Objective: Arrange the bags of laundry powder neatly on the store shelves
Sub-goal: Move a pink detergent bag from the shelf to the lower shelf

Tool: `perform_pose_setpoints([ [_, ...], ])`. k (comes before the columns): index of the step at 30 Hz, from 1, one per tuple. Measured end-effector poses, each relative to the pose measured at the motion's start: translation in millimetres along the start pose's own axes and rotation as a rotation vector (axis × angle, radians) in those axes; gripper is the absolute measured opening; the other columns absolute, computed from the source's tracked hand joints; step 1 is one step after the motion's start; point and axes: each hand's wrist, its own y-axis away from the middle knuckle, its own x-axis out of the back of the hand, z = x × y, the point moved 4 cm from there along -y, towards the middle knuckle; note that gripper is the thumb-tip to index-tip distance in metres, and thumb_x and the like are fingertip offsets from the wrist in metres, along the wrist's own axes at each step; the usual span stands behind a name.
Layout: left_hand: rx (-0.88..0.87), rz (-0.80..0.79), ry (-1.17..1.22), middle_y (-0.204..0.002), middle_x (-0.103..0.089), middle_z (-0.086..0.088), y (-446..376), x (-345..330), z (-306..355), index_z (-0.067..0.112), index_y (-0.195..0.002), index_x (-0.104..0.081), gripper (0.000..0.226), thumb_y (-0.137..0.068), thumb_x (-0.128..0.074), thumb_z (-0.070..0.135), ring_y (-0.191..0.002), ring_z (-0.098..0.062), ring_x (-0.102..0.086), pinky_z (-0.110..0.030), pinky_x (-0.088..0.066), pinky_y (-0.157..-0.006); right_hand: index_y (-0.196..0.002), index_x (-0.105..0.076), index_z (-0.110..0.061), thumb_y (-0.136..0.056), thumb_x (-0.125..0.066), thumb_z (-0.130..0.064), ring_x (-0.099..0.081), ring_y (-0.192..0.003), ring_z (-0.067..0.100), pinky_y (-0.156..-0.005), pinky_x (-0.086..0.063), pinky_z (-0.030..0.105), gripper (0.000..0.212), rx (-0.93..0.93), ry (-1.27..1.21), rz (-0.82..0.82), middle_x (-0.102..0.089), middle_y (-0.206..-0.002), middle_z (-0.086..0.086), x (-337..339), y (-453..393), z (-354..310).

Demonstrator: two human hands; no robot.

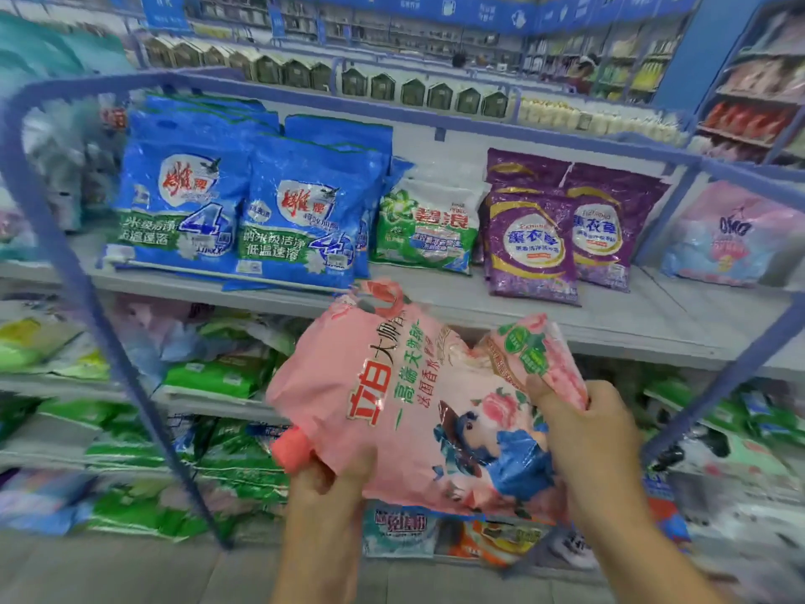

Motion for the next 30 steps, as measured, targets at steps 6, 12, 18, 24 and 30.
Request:
perform_pose_setpoints([
  [6,0.249,0.098,0.053,-0.115,-0.077,-0.008,19,49,-24,0.016,-0.129,-0.063,0.046,-0.085,-0.071,0.005,-0.102,-0.028,-0.075,-0.043,-0.063,-0.078,-0.089,-0.048,-0.02,-0.083,-0.067,-0.058,-0.061,-0.075,0.031,-0.068,-0.048,0.042,0.042,-0.008,0.255,-0.097,-0.064,-0.077,0.007,-27,55,32],
  [12,0.249,0.08,0.019,-0.112,-0.078,-0.006,13,75,-6,0.016,-0.13,-0.062,0.064,-0.068,-0.075,0.011,-0.098,-0.025,-0.076,-0.04,-0.059,-0.082,-0.089,-0.057,-0.006,-0.084,-0.07,-0.056,-0.063,-0.076,0.026,-0.067,-0.046,0.035,0.052,-0.172,0.342,-0.343,-0.068,-0.09,0.018,-9,83,51],
  [18,0.32,-0.062,-0.007,-0.111,-0.077,-0.014,-2,80,25,0.009,-0.122,-0.067,0.046,-0.077,-0.071,0.014,-0.1,-0.031,-0.075,-0.045,-0.055,-0.09,-0.082,-0.066,-0.019,-0.085,-0.06,-0.066,-0.066,-0.071,0.012,-0.072,-0.052,0.033,0.048,0.115,0.6,-0.28,-0.074,-0.08,-0.004,31,30,9],
  [24,0.363,-0.082,-0.032,-0.111,-0.076,-0.019,-5,74,26,0.007,-0.118,-0.068,0.041,-0.079,-0.072,0.015,-0.101,-0.038,-0.074,-0.053,-0.052,-0.1,-0.129,-0.064,-0.033,-0.078,-0.069,-0.068,-0.065,-0.122,0.018,-0.111,-0.046,0.043,0.062,-0.281,0.35,-1.135,-0.068,-0.133,-0.007,-38,21,51],
  [30,0.48,0.038,0.007,-0.109,-0.076,-0.022,-28,88,6,0.003,-0.119,-0.069,0.033,-0.097,-0.061,0.026,-0.083,-0.034,-0.077,-0.049,-0.062,-0.08,-0.131,-0.057,-0.011,-0.086,-0.075,-0.004,-0.071,-0.11,0.031,-0.095,-0.057,0.042,0.049,-0.303,-0.025,-1.009,-0.075,-0.117,0.01,-60,51,96],
])
